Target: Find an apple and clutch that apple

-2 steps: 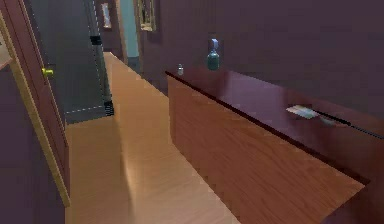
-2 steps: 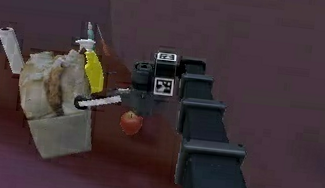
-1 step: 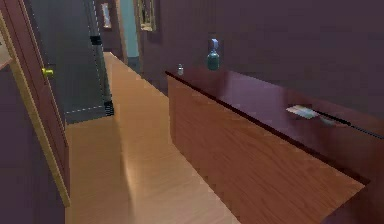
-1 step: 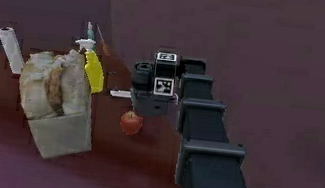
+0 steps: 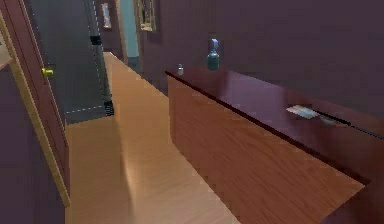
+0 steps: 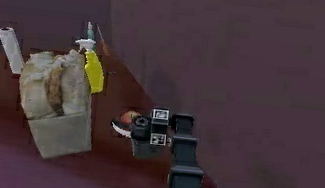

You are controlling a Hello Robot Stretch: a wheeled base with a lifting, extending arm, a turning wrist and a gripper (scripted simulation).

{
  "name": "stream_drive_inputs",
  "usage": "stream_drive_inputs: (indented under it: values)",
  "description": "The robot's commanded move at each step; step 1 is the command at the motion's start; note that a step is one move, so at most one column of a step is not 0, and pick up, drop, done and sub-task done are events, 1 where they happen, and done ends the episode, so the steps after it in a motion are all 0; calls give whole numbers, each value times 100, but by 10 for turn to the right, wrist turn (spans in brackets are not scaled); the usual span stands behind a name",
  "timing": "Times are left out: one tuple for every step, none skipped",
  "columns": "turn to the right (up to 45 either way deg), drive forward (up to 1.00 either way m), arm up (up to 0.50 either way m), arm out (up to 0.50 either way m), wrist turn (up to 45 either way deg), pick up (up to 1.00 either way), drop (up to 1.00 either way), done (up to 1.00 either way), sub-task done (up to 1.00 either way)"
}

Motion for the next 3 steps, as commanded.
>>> stream_drive_inputs:
  values:
    - [0,0,0,0,0,100,0,0,0]
    - [0,0,10,0,0,0,0,0,0]
    - [0,0,0,0,0,0,0,100,0]
